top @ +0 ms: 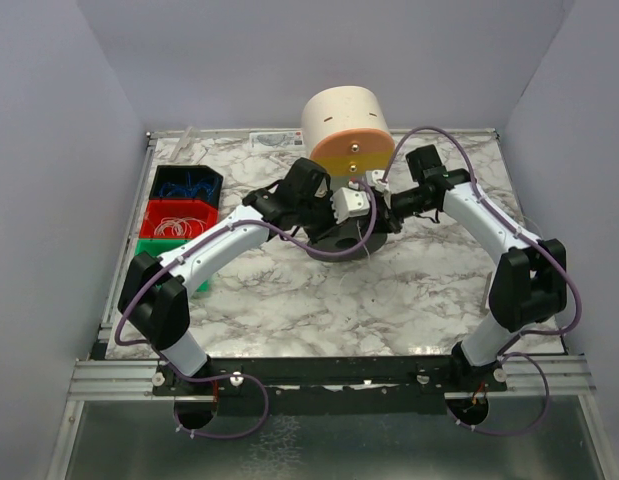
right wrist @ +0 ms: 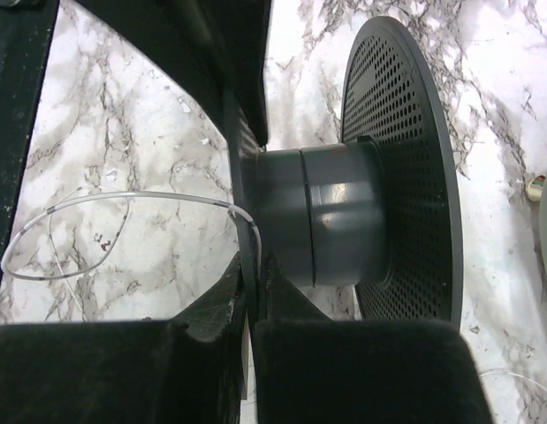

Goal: Wrap the cables
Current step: Wrap the cable around the cable reel.

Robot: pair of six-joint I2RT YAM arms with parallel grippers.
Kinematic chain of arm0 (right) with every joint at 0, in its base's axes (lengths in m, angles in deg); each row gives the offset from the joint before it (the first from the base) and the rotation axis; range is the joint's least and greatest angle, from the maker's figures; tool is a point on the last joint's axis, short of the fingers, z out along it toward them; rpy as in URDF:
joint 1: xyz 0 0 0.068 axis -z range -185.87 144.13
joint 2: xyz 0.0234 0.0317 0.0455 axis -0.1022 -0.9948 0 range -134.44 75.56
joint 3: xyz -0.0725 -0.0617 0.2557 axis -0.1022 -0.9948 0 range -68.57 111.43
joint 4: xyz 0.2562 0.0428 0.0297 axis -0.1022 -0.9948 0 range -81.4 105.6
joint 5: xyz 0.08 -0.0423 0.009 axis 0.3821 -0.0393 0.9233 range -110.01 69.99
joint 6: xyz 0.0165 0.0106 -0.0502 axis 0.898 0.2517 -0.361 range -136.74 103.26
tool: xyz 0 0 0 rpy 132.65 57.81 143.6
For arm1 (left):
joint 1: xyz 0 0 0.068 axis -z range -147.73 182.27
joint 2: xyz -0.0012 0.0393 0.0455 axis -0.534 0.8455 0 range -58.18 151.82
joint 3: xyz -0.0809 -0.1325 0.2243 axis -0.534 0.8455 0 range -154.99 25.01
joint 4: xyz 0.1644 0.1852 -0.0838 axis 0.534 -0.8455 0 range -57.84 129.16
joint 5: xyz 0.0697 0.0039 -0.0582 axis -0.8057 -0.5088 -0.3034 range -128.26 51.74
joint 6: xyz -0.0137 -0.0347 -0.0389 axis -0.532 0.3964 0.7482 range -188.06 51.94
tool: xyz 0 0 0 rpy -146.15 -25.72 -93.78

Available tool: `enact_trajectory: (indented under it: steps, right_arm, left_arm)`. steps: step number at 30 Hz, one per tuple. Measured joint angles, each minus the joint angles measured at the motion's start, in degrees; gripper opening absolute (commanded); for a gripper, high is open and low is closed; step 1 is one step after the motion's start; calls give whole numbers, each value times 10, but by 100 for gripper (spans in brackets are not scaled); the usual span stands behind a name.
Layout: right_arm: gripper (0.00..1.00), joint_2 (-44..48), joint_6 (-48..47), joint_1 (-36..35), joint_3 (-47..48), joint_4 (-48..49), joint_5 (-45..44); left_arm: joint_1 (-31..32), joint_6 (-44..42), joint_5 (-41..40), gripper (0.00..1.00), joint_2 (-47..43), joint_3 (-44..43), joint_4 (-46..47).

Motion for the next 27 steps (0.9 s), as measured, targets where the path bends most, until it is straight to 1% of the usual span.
enact_trajectory:
  steps: [2,3,6,7,8,17,22,27]
  right_arm:
    - [1,1,24,0,0,7,-3]
    - [1,1,42,0,0,13,-5]
    - [1,2,97,-1,-1,40,-16]
    - [1,3,118,-2,-3,53,-22]
    - [1,6,137,-3,-7,67,-31]
    - [1,75,308,-12,-71,173,-132]
    - [0,103,440,-36,-102,243,-228]
    - [0,111,543,-93,-110,288,-357]
  left_arm:
    - [0,0,-9,49,1,0,5]
    - [0,0,-12,61,1,0,8]
    - [4,0,-20,84,1,0,17]
    - [5,1,-24,95,1,0,20]
    - [5,2,-27,99,1,0,22]
    - [-14,13,-79,99,-28,-2,44]
    - [-23,38,-126,99,-55,5,85]
    - [-24,68,-157,99,-68,26,121]
